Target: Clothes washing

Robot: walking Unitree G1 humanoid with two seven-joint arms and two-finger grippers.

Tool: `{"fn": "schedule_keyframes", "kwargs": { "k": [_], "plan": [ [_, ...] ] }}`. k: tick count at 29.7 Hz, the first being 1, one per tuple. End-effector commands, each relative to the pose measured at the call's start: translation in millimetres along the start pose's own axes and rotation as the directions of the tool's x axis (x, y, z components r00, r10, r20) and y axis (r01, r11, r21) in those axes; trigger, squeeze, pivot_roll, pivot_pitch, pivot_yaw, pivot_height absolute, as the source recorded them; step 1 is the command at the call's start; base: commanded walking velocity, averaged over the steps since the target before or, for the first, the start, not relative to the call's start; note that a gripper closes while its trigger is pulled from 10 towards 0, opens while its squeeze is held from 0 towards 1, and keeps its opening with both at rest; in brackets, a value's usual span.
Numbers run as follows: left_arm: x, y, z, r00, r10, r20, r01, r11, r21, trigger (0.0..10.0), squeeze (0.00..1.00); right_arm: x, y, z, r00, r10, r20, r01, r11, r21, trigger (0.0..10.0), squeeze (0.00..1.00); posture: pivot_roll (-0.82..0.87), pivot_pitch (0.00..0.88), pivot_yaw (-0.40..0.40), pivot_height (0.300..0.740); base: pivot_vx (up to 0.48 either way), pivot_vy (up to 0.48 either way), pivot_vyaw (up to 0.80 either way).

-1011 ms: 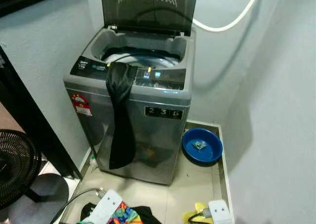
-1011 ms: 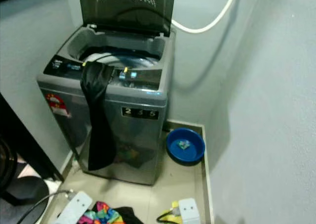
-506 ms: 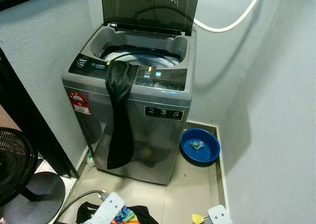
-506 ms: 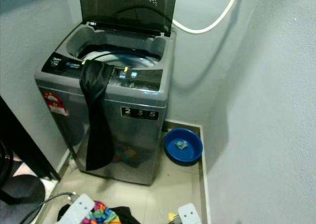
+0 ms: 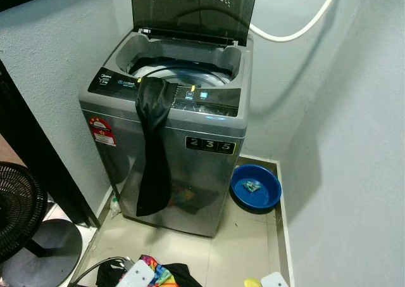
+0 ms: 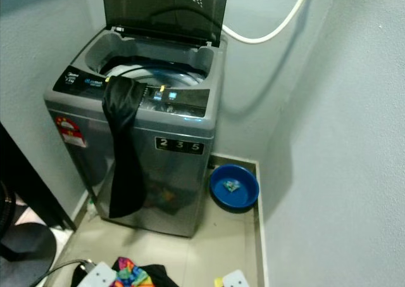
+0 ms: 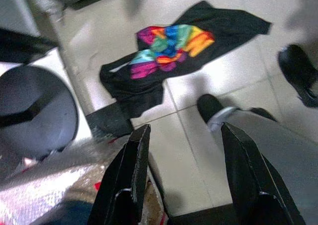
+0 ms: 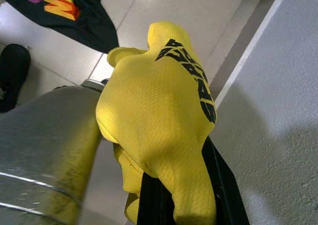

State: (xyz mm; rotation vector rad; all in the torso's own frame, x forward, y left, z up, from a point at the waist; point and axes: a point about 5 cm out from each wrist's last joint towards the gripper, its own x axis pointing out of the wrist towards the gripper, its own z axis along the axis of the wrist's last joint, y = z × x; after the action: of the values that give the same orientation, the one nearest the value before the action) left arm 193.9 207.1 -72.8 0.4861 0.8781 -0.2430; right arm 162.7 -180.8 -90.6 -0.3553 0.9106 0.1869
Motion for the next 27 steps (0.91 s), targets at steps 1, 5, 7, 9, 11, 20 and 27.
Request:
{"fn": "schedule_keyframes", "kwargs": {
  "k": [1, 5, 7, 9, 11, 20, 27],
  "plan": [
    [-0.4, -0.7, -3, 1.0, 0.012, -0.012, -0.012, 0.997, -0.076, 10.0, 0.0, -0.3, 2.3, 0, 0.999, 0.032, 0.007, -0.032, 0.998, -0.052, 10.0, 0.0, 0.11, 0.0, -0.016, 0.74, 0.0, 0.0, 0.0],
    [1.8, -0.9, 6, 0.999, 0.047, 0.008, -0.044, 0.975, -0.217, 10.0, 0.0, 2.8, -2.4, 11, 0.999, 0.007, 0.033, -0.007, 1.0, -0.001, 10.0, 0.0, 0.14, 0.0, -0.047, 0.74, 0.0, 0.0, 0.0],
    [3.0, -0.9, 11, 0.998, 0.06, 0.024, -0.051, 0.96, -0.275, 10.0, 0.0, 5.3, -4.0, 21, 0.999, 0.003, 0.053, -0.006, 0.999, 0.044, 10.0, 0.0, 0.15, 0.0, -0.057, 0.74, 0.0, 0.0, 0.0],
    [3.5, -0.5, 14, 0.997, 0.065, 0.034, -0.052, 0.954, -0.296, 10.0, 0.0, 6.5, -3.8, 26, 0.998, 0.008, 0.065, -0.012, 0.998, 0.06, 10.0, 0.0, 0.15, 0.0, -0.057, 0.74, 0.0, 0.0, 0.0],
    [3.1, 0.6, 13, 0.996, 0.078, 0.035, -0.063, 0.946, -0.319, 10.0, 0.0, 11.0, -8.1, 50, 0.992, -0.032, 0.119, 0.005, 0.976, 0.218, 10.0, 0.0, 0.16, 0.0, -0.057, 0.74, 0.0, 0.0, 0.0],
    [0.9, -8.8, 5, 0.999, 0.034, 0.034, -0.027, 0.98, -0.198, 10.0, 0.0, 12.1, -8.4, 49, 0.995, -0.07, 0.075, 0.035, 0.919, 0.394, 10.0, 0.0, 0.17, 0.0, -0.058, 0.74, 0.0, 0.0, 0.0],
    [1.3, -12.0, 9, 0.998, 0.001, 0.056, 0.004, 0.996, -0.091, 10.0, 0.0, 9.6, -15.4, 36, 0.995, -0.094, 0.043, 0.067, 0.9, 0.431, 10.0, 0.0, 0.17, 0.0, -0.054, 0.74, 0.0, 0.0, 0.0]
  ]
}}
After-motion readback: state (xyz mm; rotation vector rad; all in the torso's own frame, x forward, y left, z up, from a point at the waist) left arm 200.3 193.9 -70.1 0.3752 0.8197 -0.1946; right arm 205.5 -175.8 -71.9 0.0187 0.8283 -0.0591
